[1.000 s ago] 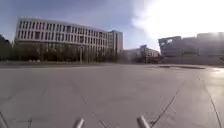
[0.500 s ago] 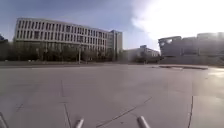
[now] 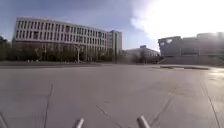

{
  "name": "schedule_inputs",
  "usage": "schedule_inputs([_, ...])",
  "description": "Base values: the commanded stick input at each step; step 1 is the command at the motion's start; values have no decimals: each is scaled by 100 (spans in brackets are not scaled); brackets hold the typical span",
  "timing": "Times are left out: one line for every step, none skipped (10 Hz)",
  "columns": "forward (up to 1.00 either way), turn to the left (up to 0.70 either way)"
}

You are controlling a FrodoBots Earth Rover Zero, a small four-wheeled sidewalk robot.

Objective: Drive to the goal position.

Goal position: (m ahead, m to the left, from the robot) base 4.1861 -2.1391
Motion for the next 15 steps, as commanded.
schedule_inputs([100, -27])
schedule_inputs([100, -27])
schedule_inputs([100, -27])
schedule_inputs([100, -27])
schedule_inputs([100, -27])
schedule_inputs([100, -27])
schedule_inputs([100, -27])
schedule_inputs([100, -27])
schedule_inputs([100, -27])
schedule_inputs([100, -27])
schedule_inputs([100, -27])
schedule_inputs([100, -27])
schedule_inputs([100, -27])
schedule_inputs([100, -27])
schedule_inputs([100, -27])
